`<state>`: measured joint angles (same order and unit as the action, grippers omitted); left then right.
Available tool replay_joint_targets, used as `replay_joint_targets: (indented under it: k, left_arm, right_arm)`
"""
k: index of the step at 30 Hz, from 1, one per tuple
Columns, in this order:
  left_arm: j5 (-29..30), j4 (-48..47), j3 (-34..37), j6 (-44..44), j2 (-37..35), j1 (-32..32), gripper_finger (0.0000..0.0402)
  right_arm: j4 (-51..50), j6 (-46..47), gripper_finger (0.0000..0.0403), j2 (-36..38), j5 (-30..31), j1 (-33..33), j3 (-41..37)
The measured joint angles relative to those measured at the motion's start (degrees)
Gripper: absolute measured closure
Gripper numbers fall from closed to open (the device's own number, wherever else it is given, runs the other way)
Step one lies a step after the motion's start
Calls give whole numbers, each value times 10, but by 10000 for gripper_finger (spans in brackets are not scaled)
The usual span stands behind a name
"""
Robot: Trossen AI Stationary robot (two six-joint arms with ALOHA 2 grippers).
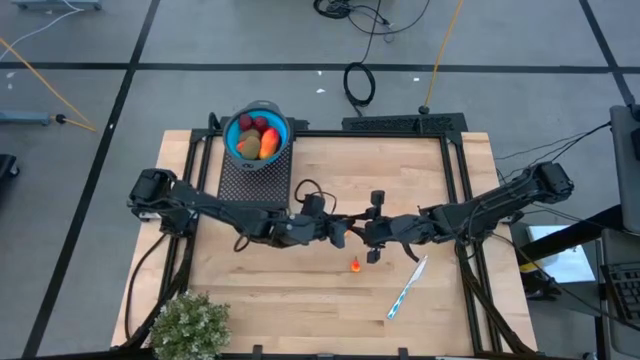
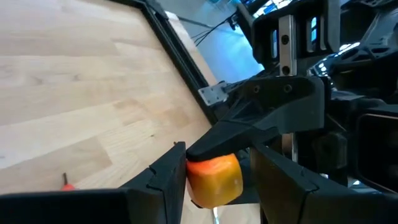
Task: Pick & Place Fruit
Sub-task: Put the right peach into the blue strainer bowl on the shelf
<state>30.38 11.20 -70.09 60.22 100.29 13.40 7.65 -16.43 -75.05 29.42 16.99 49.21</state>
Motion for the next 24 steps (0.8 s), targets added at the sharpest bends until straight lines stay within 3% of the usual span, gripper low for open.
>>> replay_joint_targets:
  k: [24]
  left_arm:
    - [-34,-50,-8,71,2,1,239]
  right_arm:
    - [-6,6,314,0,20,0,1]
